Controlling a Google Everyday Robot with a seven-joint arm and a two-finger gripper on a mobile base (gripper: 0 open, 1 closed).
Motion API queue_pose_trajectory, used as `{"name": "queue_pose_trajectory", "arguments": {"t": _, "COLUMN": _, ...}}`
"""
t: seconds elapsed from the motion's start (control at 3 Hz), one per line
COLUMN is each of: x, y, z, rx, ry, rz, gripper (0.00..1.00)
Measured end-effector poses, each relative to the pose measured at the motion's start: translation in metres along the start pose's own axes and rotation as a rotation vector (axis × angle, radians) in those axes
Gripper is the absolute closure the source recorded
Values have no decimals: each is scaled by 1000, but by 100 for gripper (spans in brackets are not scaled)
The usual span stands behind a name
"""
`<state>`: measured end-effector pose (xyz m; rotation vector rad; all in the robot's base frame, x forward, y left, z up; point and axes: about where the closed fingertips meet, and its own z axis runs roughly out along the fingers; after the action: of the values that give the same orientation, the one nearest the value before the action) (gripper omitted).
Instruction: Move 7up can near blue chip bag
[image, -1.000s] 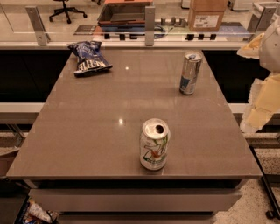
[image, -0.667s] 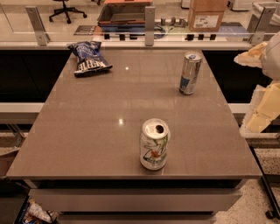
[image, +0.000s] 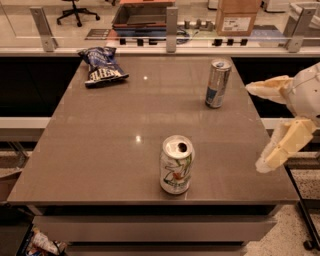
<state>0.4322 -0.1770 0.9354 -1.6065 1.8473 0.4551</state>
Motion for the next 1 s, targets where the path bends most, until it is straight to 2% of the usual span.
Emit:
{"name": "queue_pose_trajectory", "arguments": {"t": 0.67, "x": -8, "y": 34, "z": 25, "rx": -58, "ry": -229, "rz": -3, "gripper": 0}}
{"name": "queue_pose_trajectory", "arguments": {"t": 1.0, "x": -10, "y": 49, "z": 40, "rx": -71, "ry": -354, "rz": 28, "gripper": 0}}
